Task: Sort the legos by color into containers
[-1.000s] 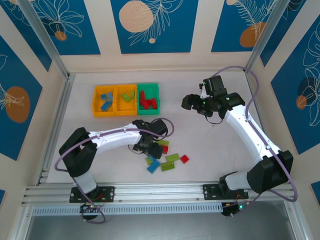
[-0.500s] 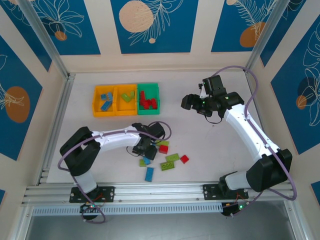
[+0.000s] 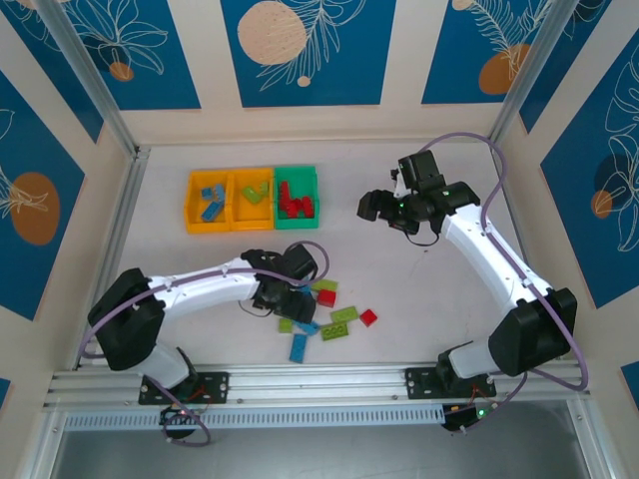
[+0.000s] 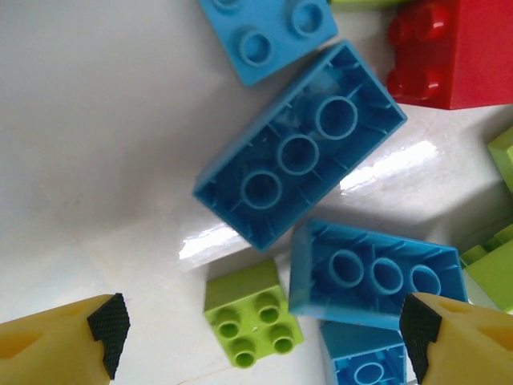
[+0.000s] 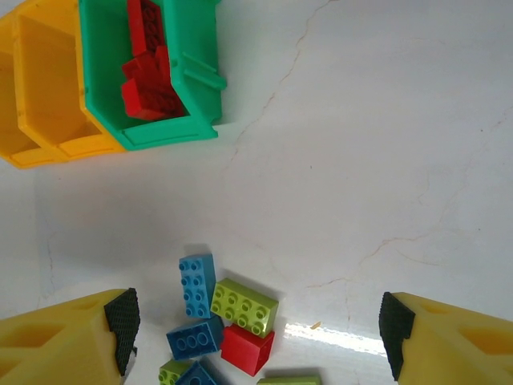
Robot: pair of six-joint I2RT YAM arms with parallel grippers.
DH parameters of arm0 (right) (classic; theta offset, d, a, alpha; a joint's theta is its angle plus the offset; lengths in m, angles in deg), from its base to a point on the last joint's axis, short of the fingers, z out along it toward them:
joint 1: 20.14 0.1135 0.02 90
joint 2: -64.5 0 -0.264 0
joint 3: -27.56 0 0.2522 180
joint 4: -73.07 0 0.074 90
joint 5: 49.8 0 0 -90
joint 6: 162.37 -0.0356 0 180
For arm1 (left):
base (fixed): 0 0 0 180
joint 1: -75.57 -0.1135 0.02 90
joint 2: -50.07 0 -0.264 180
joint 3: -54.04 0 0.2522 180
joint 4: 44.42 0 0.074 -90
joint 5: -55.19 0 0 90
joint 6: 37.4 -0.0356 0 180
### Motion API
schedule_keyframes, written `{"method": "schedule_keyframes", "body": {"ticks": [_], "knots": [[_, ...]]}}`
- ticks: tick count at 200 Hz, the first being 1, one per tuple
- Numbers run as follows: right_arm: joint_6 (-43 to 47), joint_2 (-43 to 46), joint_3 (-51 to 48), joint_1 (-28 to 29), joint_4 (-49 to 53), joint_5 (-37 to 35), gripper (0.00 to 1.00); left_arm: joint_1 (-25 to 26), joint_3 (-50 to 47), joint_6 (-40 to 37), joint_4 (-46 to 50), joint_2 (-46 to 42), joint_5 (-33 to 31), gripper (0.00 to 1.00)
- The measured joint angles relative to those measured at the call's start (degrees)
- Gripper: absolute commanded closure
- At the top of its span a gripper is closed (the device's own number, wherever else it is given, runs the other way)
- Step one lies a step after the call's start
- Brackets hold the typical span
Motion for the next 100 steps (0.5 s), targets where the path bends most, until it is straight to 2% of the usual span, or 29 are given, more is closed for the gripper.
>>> {"method": "schedule_keyframes", "body": {"ticks": [31,54,70,86,100], "knots": [[0.0,-0.1,0.0,0.2,0.0,0.0,0.19,0.0,0.0,-2.1,-2.5,3.0,4.9,0.11],[0.0,-0.1,0.0,0.2,0.0,0.0,0.19,0.0,0.3,-3.5,-3.5,4.5,5.7,0.11],[0.0,-0.1,-0.1,0.2,0.0,0.0,0.19,0.0,1.2,-4.0,-3.5,6.3,4.1,0.09],[-0.2,-0.1,-0.2,0.2,0.0,0.0,0.19,0.0,2.3,-5.0,-3.8,8.2,1.0,0.01],[-0.2,-0.1,-0.2,0.2,0.0,0.0,0.19,0.0,2.9,-6.4,-4.3,9.1,-1.7,0.00]]}}
